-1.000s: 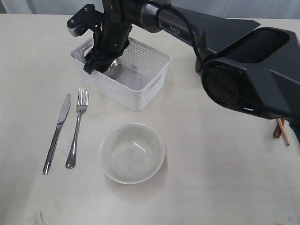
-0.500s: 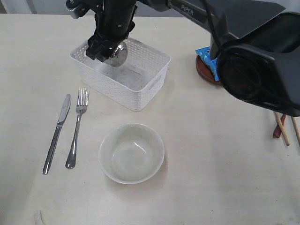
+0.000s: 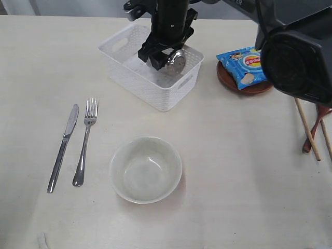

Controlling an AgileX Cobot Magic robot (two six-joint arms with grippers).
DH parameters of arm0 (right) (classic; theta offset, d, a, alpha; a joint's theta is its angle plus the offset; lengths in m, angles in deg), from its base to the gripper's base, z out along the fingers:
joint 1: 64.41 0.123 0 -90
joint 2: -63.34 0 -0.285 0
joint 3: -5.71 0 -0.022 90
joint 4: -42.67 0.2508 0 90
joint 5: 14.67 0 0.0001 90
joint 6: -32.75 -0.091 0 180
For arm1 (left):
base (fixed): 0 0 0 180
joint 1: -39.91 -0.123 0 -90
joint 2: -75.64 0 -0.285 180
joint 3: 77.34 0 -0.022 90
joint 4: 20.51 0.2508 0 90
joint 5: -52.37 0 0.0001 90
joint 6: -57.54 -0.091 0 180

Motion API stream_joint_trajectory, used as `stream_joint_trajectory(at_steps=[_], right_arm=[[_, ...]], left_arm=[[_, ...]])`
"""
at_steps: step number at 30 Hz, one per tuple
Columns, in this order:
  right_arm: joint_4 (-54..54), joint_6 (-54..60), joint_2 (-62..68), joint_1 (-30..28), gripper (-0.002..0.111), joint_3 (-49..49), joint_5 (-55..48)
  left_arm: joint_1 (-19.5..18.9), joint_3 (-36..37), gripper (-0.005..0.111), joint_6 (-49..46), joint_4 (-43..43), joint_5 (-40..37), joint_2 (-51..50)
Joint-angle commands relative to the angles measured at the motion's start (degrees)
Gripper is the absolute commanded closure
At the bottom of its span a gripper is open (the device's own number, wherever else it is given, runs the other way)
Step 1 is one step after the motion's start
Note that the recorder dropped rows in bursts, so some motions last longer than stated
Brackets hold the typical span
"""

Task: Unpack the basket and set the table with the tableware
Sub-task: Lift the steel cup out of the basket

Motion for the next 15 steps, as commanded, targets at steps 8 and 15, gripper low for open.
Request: stream_joint_trajectory(at_steps=[8, 15], right_arm=[[-7.42, -4.6, -0.96, -2.99, 0.109, 0.29, 2.84], [-1.51, -3.4, -5.97, -2.47, 0.109, 0.29, 4.77]], left_arm=[[0.37, 0.34, 0.107, -0.19, -0.57, 0.9, 0.36], [0.37, 0.34, 0.107, -0.41, -0.57, 0.88, 0.36]])
